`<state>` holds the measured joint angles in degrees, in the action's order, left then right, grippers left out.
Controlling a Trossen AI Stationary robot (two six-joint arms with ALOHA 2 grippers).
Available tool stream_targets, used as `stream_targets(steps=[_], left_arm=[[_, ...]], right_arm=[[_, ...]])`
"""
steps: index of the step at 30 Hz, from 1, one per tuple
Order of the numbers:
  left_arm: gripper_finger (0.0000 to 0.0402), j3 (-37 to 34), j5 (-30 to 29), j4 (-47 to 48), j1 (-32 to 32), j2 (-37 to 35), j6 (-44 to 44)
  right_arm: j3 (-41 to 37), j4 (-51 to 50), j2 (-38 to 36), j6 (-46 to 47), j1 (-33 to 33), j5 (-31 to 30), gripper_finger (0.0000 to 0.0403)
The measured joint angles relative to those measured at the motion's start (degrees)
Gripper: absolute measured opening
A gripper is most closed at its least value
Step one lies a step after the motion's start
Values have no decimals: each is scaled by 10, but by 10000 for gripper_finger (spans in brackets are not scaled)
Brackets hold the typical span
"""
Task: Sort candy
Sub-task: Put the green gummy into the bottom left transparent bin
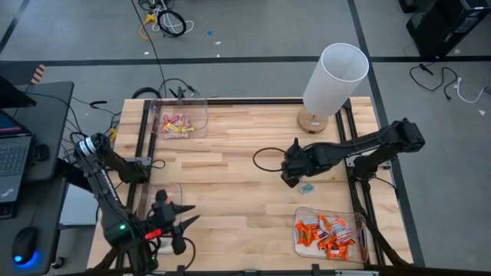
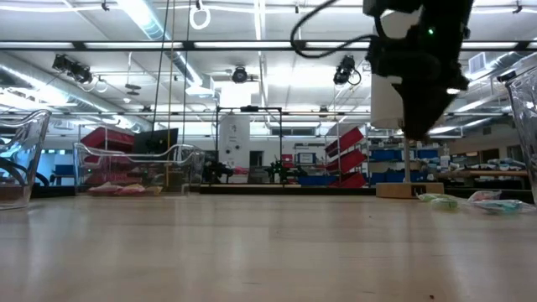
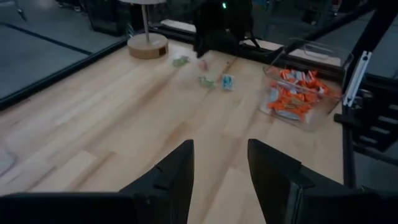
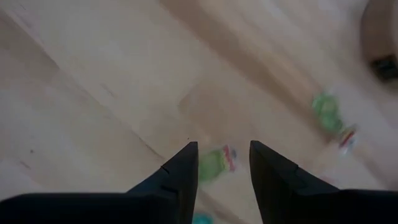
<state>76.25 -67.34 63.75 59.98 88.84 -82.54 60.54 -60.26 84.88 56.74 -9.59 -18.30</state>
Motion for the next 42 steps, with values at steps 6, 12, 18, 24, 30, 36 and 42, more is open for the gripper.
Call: stream_targets(steps=[6, 12, 18, 24, 30, 36, 42], left_arm=[[152, 0, -6, 0, -4, 0, 28], [152, 0, -32, 1, -4, 0, 67], [152, 0, -48, 39, -4, 0, 75], [152, 0, -59, 85, -17, 0, 74], [152, -8, -63, 117, -48, 0, 73], [152, -26, -63, 125, -75, 0, 73], [152, -38, -51, 122, -83, 0, 69]], right_arm=[[-67, 30, 0, 53, 1, 47, 151], [-121, 120, 0, 77, 1, 79, 175], [-148, 151, 0, 113, 7, 90, 190], [-169, 187, 3, 128, 12, 92, 192], [-195, 242, 4, 146, 12, 94, 192], [-212, 254, 2, 157, 12, 105, 186], [-217, 264, 2, 133, 12, 91, 152]])
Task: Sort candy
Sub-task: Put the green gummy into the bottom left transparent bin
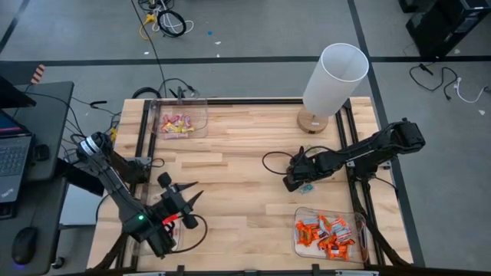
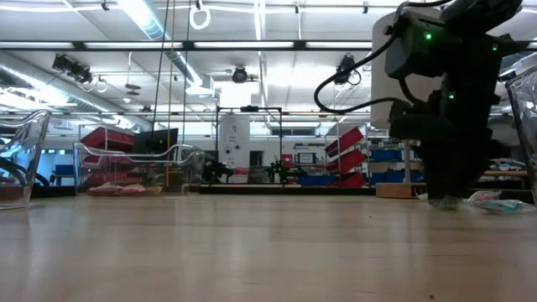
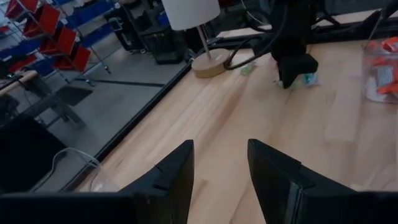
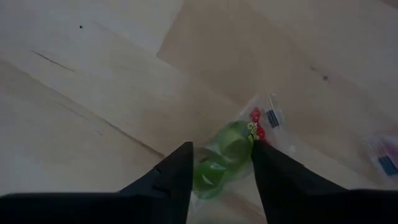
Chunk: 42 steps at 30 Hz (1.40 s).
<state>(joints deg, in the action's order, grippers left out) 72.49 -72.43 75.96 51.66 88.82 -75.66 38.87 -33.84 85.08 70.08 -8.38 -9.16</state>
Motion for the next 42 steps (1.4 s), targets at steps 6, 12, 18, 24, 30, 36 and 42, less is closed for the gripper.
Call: stream_targets(steps=[6, 12, 18, 24, 30, 36, 42], left_arm=[[152, 0, 12, -25, 0, 0, 0], [152, 0, 32, -54, 1, 0, 3], [152, -23, 57, -98, 1, 0, 5], [152, -69, 61, -184, 2, 0, 6], [152, -104, 64, -332, 2, 0, 76], [152, -125, 70, -574, 1, 0, 332], [152, -129, 83, -753, -26, 0, 566]], right_arm=[[8, 15, 1, -31, 0, -12, 111], [29, 34, 1, -83, 0, -35, 82], [38, 118, 1, -152, 0, -47, 48], [39, 320, 1, -268, -8, -25, 5], [39, 582, 1, -443, -32, 47, 2], [39, 718, 1, -583, -63, 120, 1], [39, 758, 14, -598, -91, 123, 0]])
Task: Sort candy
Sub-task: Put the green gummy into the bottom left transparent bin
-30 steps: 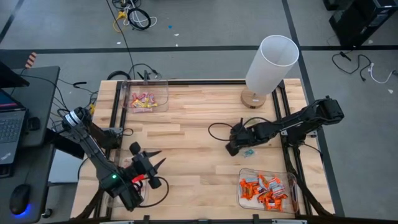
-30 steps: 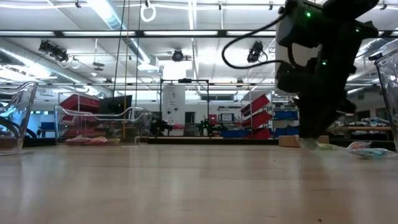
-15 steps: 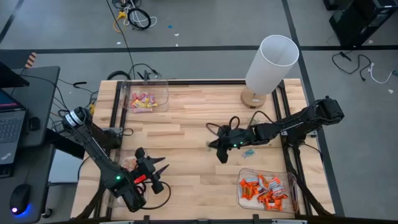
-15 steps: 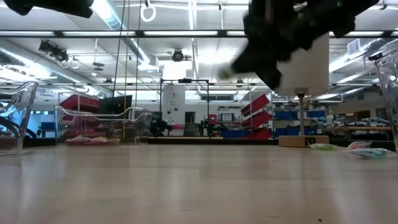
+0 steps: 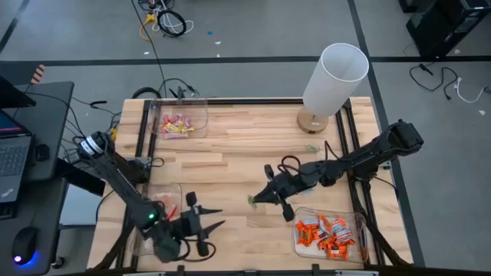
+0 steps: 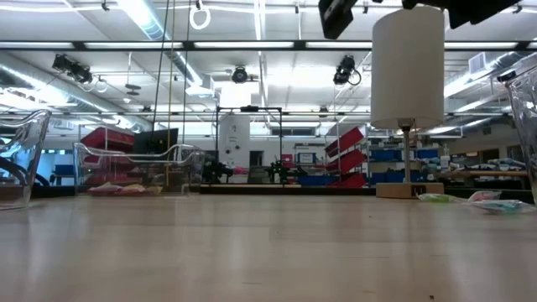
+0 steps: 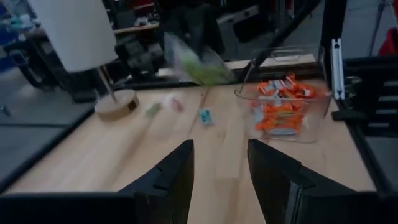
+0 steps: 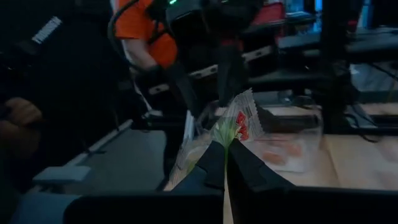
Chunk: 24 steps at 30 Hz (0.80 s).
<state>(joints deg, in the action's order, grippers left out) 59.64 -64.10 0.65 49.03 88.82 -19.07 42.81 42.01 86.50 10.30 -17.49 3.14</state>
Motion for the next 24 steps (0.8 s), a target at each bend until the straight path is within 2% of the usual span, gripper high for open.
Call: stream_targets(steps=[3, 10, 15, 24], left_arm=[[153, 0, 43, -27, -29, 0, 52], [153, 0, 233, -52, -81, 0, 82], [153, 0, 251, -65, -98, 0, 85], [153, 0, 367, -106, -121, 0, 109]], right_arm=[[0, 51, 36, 0, -14, 22, 0], [0, 140, 101, 3, -25, 91, 0], [8, 159, 135, -37, -29, 144, 0], [77, 134, 189, -76, -15, 175, 0]])
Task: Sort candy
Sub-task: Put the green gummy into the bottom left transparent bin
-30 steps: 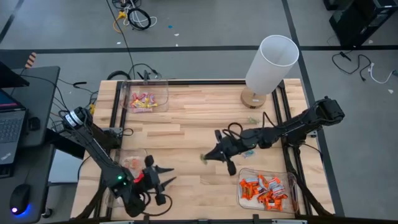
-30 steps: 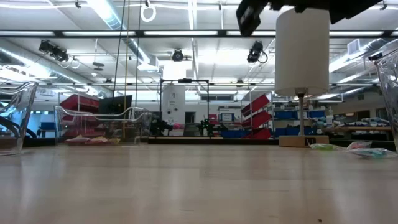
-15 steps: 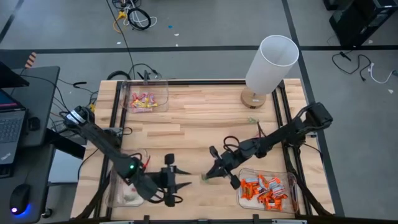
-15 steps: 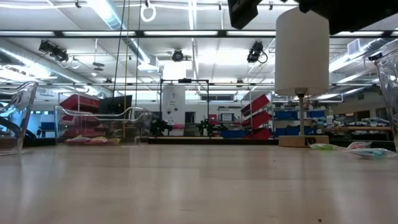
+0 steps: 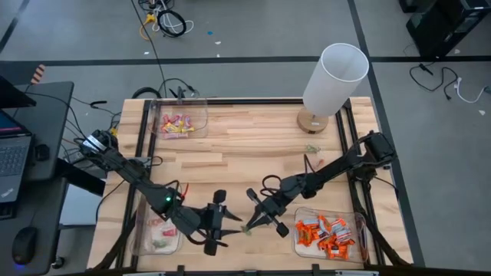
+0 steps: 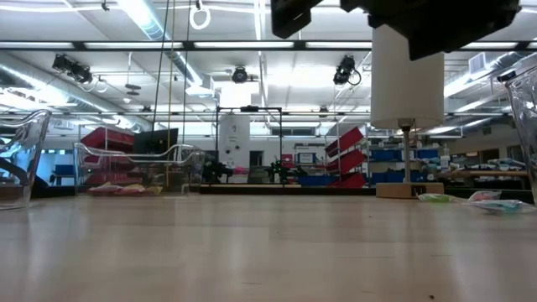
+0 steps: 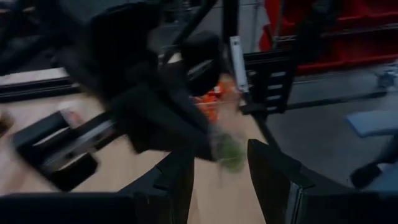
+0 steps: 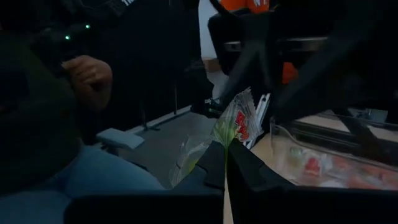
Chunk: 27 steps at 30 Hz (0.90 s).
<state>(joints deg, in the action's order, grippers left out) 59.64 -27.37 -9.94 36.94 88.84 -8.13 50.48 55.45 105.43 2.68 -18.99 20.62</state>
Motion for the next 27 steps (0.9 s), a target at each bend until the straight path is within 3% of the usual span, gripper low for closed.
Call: stream_targets(steps=[17, 21, 27], left_arm=[[145, 0, 6, 9, -4, 0, 2], [106, 0, 5, 9, -4, 0, 3], [15, 0, 5, 8, -4, 0, 0]], right_arm=[[10, 7, 4, -14, 11, 12, 0], [10, 7, 4, -18, 11, 11, 0], [10, 7, 4, -18, 12, 11, 2]])
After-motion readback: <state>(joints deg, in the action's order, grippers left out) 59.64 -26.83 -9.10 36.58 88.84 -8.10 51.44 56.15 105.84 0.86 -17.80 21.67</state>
